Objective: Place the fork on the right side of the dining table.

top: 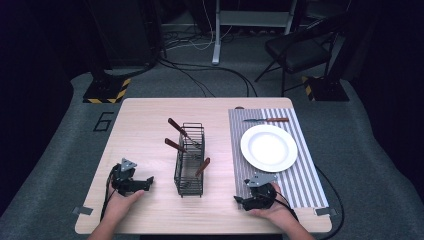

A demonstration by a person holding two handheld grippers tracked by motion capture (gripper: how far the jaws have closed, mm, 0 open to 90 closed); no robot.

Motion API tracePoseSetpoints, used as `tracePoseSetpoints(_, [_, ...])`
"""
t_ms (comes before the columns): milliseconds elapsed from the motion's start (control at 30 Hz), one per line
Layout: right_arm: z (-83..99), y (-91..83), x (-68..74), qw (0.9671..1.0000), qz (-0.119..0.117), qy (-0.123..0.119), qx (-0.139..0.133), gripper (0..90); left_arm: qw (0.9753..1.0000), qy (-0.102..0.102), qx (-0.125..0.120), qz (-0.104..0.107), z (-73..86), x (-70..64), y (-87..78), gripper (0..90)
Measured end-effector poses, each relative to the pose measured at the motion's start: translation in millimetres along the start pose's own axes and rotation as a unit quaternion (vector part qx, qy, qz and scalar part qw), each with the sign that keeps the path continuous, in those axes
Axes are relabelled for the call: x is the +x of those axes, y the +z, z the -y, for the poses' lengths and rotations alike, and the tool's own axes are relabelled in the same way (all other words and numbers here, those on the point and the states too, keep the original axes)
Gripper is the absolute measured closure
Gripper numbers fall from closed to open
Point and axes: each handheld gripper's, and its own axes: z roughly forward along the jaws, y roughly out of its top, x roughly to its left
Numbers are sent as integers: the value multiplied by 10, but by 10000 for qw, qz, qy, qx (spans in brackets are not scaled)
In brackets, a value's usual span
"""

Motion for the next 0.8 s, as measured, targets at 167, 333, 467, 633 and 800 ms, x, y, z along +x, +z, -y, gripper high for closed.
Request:
tracePoseSetpoints(167, [0, -2, 1, 10000, -9, 55, 3, 249, 10000, -12, -5, -1, -2, -4, 2, 1])
tracePoseSetpoints(333, [-3, -1, 16, 9998, 98, 164, -18, 268, 10000, -11, -9, 1, -2, -3, 3, 1])
tracePoseSetpoints(467, [-30, -20, -4, 9996, 113, 241, 50, 329, 10000, -4, 14, 17, -6, -3, 4, 0])
tracePoseSetpoints(633, [-121, -127, 13, 9987, 35, 470, -188, 362, 10000, 8, 2, 21, -8, -2, 7, 0])
tracePoseSetpoints(800, [-265, -292, 78, 9980, 72, 514, -349, 394, 10000, 3, 3, 18, -9, -4, 8, 0])
